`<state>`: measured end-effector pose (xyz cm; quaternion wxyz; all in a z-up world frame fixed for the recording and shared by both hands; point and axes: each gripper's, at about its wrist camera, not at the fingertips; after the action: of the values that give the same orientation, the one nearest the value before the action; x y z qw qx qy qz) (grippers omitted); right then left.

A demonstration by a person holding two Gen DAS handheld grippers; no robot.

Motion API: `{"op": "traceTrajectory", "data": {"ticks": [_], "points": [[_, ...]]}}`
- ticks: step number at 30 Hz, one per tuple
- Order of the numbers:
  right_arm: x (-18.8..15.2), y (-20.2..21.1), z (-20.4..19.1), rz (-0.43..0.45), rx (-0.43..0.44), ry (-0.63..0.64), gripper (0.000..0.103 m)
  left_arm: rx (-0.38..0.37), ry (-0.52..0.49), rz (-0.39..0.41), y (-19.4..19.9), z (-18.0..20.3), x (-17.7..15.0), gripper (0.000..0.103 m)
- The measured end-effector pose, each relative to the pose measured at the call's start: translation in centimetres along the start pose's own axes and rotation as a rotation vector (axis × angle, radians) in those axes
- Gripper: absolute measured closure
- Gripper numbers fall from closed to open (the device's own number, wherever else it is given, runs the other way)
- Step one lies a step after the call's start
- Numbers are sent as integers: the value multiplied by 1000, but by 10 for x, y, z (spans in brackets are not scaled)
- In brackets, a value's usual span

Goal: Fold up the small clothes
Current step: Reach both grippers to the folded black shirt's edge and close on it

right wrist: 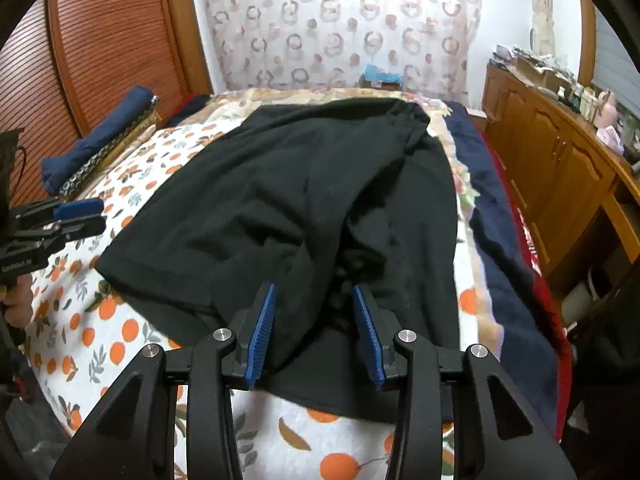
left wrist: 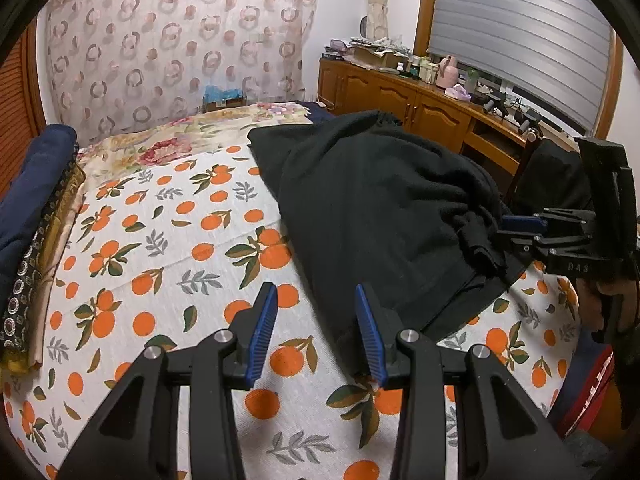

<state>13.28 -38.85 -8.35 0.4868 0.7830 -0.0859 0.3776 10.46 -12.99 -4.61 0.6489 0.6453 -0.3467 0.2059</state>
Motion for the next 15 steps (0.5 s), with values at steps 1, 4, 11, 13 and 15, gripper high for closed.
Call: {"op": "traceTrajectory", "data": {"ticks": [1, 4, 11, 13, 15], "points": [[-1, -1, 0, -3, 2, 1, 63, -1, 1, -5, -1, 0, 0, 64], [-2, -6, 1, -13, -4, -3, 63, -9, 2, -19, -6, 1, -1, 64], [-1, 5, -3, 30, 42, 28, 99, -17, 12, -37, -11, 2, -2, 64], [1, 23, -5, 78, 38, 41, 100, -18, 10, -33, -11, 2, -2, 64], [2, 43, -4, 121, 22, 41, 101, -22, 8, -28, -10, 3, -2, 64]]}}
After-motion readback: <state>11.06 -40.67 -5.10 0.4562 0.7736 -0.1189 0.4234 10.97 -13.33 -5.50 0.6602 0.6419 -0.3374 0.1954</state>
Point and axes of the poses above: each gripper's, at about its wrist camera, not at the fingertips, and y roughly against the way its jaws point, z to its right, x to its top, and after that the axes turned 14 degrees about x, right-handed
